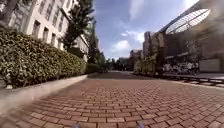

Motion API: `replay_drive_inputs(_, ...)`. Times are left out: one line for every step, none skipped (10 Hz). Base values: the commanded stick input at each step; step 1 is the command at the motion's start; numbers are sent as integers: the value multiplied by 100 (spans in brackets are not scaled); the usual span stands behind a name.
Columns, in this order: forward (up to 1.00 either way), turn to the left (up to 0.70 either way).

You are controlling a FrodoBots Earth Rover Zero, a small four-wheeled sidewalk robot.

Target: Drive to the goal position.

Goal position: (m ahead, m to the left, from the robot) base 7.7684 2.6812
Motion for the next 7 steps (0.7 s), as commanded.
replay_drive_inputs(70,0)
replay_drive_inputs(70,0)
replay_drive_inputs(70,0)
replay_drive_inputs(70,0)
replay_drive_inputs(70,0)
replay_drive_inputs(70,0)
replay_drive_inputs(70,0)
